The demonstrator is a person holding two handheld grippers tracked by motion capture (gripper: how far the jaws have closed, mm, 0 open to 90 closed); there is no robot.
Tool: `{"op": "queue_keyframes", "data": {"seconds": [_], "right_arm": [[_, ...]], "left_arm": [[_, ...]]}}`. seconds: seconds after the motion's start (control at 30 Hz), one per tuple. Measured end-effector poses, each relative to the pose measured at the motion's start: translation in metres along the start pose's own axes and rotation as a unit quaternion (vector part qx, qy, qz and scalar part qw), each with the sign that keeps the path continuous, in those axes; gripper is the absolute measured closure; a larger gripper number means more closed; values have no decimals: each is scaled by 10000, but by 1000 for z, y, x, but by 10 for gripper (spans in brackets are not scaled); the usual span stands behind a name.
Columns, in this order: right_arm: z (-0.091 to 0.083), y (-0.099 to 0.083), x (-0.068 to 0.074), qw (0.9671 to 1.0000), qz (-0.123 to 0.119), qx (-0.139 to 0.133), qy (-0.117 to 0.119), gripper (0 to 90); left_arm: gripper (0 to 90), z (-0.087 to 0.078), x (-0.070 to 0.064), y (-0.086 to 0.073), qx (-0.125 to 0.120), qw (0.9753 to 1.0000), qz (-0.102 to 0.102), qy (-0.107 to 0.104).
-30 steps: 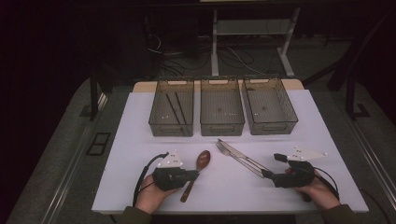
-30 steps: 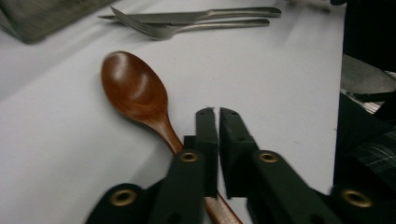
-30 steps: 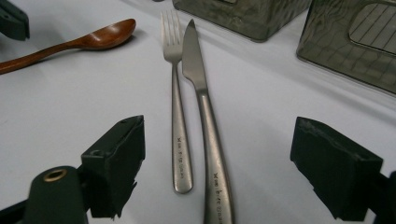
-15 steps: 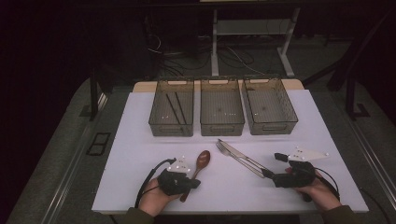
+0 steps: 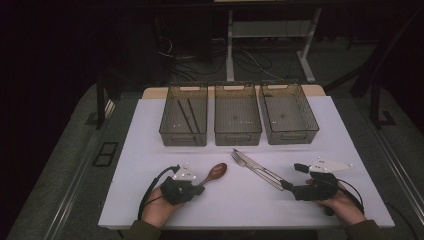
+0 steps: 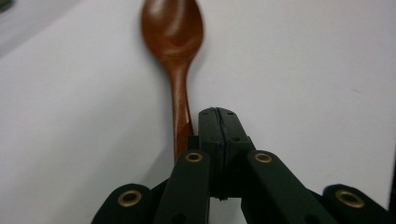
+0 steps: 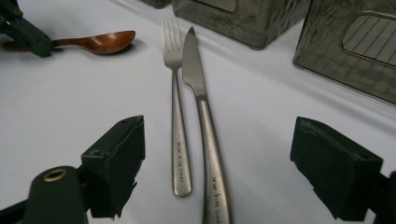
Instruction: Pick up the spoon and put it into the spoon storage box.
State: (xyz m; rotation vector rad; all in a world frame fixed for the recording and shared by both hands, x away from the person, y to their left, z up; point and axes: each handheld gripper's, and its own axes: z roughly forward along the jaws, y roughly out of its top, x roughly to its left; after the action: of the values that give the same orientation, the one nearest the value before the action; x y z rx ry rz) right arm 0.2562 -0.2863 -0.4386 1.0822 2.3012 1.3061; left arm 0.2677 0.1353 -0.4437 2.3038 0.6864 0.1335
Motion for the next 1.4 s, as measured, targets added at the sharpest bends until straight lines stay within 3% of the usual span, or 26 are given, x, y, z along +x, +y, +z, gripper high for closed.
{"op": "queue_keyframes", "data": {"seconds": [0.17, 0.3, 0.37, 0.47, 0.57, 0.8, 0.93, 1.17, 1.4], "right_arm": [[0, 0, 1, 10000, -13, 22, 1, 172], [0, 0, 1, 10000, -16, 22, 8, 172], [1, 0, 1, 10000, -26, 22, 13, 172], [1, 0, 1, 10000, -38, 25, 27, 172], [0, 0, 1, 10000, -34, 26, 25, 172], [1, 0, 1, 10000, -37, 20, 33, 172], [1, 0, 1, 10000, -29, 48, 26, 172], [1, 0, 0, 10000, -7, 45, 12, 172], [1, 0, 0, 10000, -18, 50, 15, 172]], "left_arm": [[888, -4, 9, -2, 40, 9996, -30, 283], [888, -8, 17, -4, -25, 9983, -187, 559], [888, -9, 22, -5, -85, 9980, -238, 574], [887, -12, 22, -5, -232, 9984, -233, 458], [825, -16, 20, -2, -528, 9976, -267, 369], [494, -21, 22, 13, -984, 9947, -289, 108], [373, -19, 28, 23, -1204, 9921, -357, -65], [261, -8, 36, 44, -1180, 9925, -218, -223], [260, 15, 40, 64, -1006, 9939, -96, -436]]}}
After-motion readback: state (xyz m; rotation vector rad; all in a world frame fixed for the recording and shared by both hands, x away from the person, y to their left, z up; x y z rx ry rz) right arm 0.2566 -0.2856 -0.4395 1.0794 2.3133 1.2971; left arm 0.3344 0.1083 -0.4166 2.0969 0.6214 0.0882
